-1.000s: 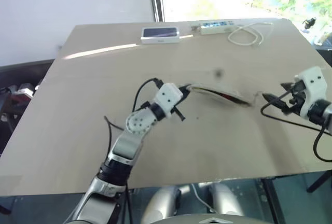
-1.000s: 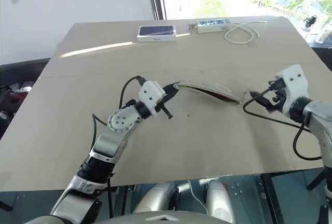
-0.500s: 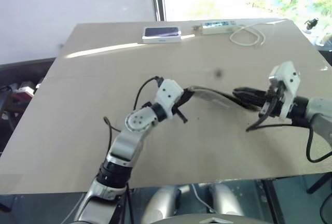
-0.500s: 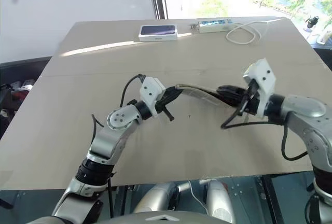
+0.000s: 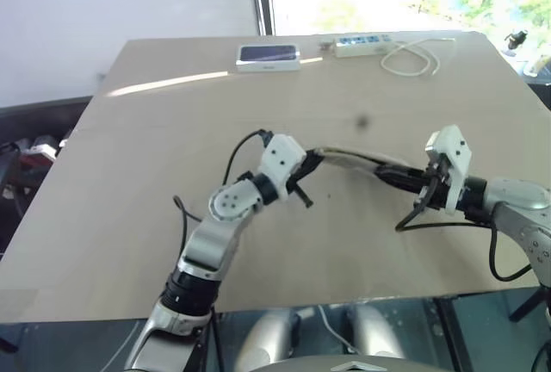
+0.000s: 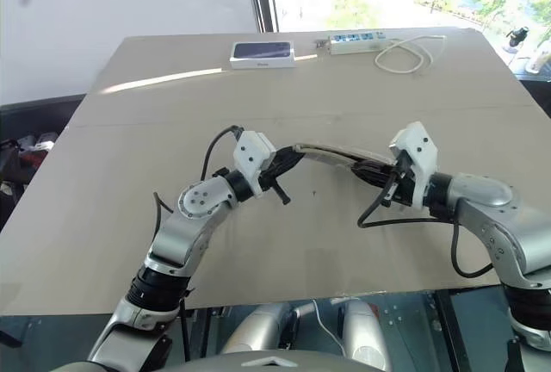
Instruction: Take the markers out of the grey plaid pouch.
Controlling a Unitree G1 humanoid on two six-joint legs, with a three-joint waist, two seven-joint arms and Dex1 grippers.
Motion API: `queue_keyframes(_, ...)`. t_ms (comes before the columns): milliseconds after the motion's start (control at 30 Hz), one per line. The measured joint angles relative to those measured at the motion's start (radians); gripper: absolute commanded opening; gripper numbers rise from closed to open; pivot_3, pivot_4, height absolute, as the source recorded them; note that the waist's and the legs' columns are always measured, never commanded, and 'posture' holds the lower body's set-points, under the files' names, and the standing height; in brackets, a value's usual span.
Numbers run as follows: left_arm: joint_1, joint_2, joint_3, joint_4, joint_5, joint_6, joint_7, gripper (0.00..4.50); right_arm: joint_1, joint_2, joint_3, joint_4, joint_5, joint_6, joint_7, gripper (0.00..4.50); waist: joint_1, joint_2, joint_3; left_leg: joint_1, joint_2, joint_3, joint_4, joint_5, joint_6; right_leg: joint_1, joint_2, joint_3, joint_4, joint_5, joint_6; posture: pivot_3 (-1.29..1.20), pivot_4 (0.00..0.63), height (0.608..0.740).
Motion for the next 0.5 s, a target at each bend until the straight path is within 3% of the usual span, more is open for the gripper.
queue_keyframes(300, 0.004, 0.001, -0.001, 0.000, 0.010, -0.035, -0.023, 0.00, 0.045, 0.053, -0.084, 0.055, 0.064, 0.010, -0.028, 0.20, 0.000, 0.000, 0.000, 0.000, 0.000, 0.000, 0.000, 0.000, 0.000, 0.000, 0.000, 0.000, 0.000, 0.000, 0.000, 0.00, 0.150, 0.740)
queue_keyframes(500, 0.005, -0.007, -0.007, 0.000, 0.010, -0.037, -0.028, 0.00, 0.072, 0.071, -0.025, 0.058, -0.003, -0.029, -0.038, 0.20, -0.001, 0.000, 0.000, 0.000, 0.000, 0.000, 0.000, 0.000, 0.000, 0.000, 0.000, 0.000, 0.000, 0.000, 0.000, 0.00, 0.150, 0.740)
